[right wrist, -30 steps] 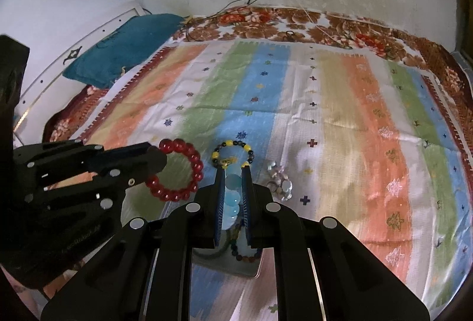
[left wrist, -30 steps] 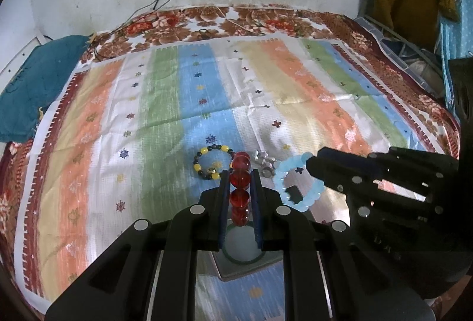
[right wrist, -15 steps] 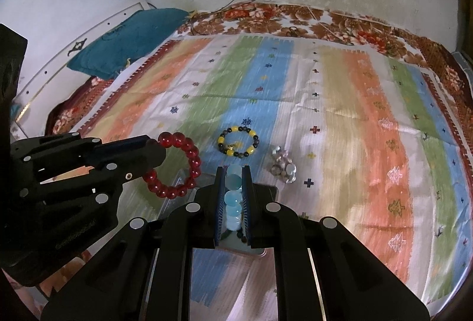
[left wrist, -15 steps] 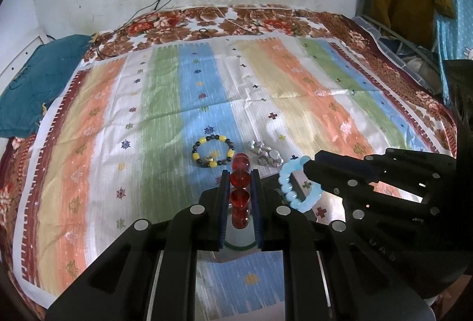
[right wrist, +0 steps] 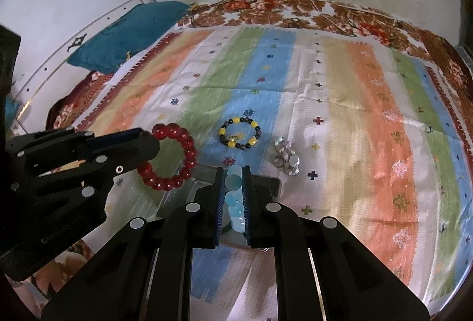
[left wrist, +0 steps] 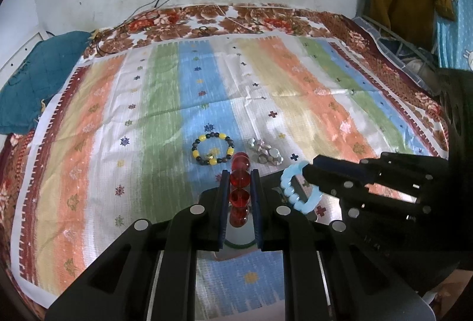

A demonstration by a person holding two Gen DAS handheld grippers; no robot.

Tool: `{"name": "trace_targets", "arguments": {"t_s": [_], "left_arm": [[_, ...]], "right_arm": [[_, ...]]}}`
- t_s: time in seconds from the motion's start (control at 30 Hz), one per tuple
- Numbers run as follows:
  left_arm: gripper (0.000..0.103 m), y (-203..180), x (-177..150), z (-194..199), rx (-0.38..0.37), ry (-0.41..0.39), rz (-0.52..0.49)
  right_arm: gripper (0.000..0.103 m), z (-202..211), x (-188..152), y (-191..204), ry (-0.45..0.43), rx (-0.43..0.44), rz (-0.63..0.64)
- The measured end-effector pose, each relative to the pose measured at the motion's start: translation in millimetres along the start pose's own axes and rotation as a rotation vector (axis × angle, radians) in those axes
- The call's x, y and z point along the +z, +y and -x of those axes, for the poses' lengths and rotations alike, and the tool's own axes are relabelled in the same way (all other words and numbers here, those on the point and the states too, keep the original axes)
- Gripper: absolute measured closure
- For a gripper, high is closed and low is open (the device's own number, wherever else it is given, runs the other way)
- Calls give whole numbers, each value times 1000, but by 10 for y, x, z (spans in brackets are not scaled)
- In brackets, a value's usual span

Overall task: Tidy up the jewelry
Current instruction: 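Open both tools to drop the red and light blue bracelets into the tin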

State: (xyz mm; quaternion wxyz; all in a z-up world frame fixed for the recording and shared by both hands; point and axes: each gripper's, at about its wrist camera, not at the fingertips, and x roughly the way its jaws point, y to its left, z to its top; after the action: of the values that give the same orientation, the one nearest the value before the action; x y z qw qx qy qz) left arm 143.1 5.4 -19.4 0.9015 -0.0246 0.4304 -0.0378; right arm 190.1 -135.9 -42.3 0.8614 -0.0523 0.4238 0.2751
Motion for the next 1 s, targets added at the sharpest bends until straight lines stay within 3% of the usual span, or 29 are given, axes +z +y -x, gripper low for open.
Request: {"name": "trace_targets", "arguments": {"t_s": [0.07,0.1,0.13,0.17,0.33,0.4,0.47,0.73,1.0], "left_arm": [[89,24,5,-1,-5,0,10],[86,43,14,6,-1,-5,19],[84,55,25,9,1,-6,26],[81,85,31,15,5,-10,36],[63,217,48,-89,86,-3,51],[60,275,61,-157,109,15,58],[59,324,66,-193,111,24,69],[40,367,132,-322,153,31,59],[30,489,219,-522,131,51,106]], "right_arm": [[85,-7,8,-51,2,-8,-22],[78,-9,13,-65,2,-12,-27],[64,-8,16,-92,-1,-23,-34],[62,-12,19,-103,-2,-29,-37],[57,-76,34,-254,20,-68,-63],[53,-118,39,-328,31,-81,-81],[52,-159,39,-371,43,-86,-92],[39,-304,90,-386,70,-113,-85],[38,-504,176,-425,101,-145,-77]]}}
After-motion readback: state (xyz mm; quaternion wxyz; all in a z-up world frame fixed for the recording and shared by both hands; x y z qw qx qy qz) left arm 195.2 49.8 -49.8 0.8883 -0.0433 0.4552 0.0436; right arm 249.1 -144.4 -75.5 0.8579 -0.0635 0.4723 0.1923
